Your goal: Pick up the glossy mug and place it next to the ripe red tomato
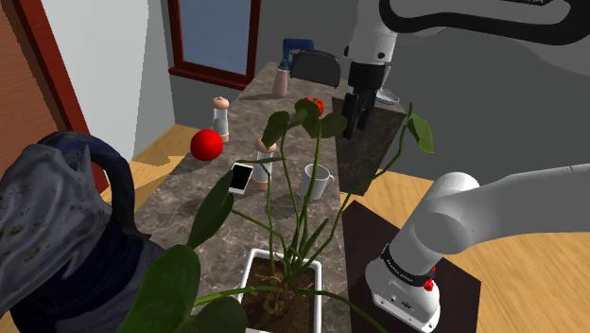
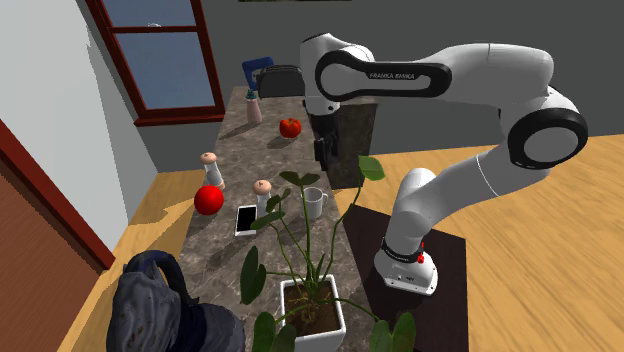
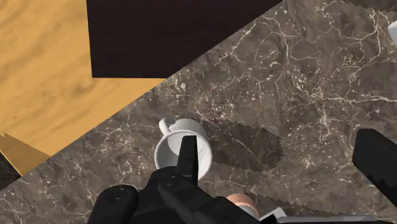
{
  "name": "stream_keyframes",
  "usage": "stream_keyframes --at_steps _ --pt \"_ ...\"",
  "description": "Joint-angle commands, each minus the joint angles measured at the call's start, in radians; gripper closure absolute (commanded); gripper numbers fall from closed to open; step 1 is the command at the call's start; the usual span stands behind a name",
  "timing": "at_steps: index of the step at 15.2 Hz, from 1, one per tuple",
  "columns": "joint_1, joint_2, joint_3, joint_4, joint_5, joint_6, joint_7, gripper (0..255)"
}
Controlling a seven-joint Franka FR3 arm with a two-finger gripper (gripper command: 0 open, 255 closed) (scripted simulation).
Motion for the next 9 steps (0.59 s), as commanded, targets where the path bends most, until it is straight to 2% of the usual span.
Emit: stream_keyframes --at_steps 1,9 --pt "0.000 0.000 0.000 0.000 0.000 0.000 0.000 0" --pt "0.009 0.054 0.011 -0.228 -0.045 0.348 -0.067 0"
